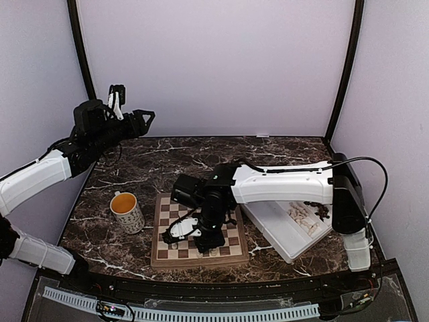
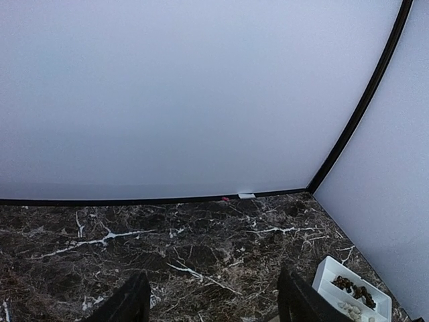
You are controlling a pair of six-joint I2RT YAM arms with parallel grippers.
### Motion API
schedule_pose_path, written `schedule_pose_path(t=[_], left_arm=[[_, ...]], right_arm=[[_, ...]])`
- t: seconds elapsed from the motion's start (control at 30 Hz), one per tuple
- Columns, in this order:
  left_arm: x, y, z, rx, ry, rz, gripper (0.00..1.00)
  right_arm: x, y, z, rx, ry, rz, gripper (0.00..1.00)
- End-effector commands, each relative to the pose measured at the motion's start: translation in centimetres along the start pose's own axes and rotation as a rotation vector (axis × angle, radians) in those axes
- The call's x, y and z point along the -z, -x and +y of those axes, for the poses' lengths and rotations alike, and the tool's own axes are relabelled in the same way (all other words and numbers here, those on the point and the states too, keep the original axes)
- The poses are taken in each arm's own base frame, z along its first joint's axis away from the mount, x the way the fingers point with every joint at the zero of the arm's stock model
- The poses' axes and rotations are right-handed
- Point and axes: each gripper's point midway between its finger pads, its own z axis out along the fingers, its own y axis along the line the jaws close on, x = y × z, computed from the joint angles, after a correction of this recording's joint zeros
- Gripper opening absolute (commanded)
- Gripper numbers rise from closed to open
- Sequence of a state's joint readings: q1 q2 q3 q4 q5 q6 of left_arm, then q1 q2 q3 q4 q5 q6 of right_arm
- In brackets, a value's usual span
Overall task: Set up the chess pieces on the board
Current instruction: Move the king to e1.
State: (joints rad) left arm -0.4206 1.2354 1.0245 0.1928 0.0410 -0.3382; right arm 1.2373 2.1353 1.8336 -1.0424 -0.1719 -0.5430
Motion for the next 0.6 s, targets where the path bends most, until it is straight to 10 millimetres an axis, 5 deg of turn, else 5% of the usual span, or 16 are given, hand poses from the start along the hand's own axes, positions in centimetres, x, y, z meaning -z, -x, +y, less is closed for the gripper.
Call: schedule_pose_path(t=[0.0,0.57], left_arm=[[-0.06,0.03,0.11,0.013,-0.012,-0.012,0.67],[-0.28,-0.13,0.21,0.031,-0.025,-0.005,0.67]], right_arm=[[0.77,-0.93,-0.42,-0.008,-0.033,0.020,0.07],[0.79,-1.35,-0.72,-0.015,-0.045,0.025,0.12]])
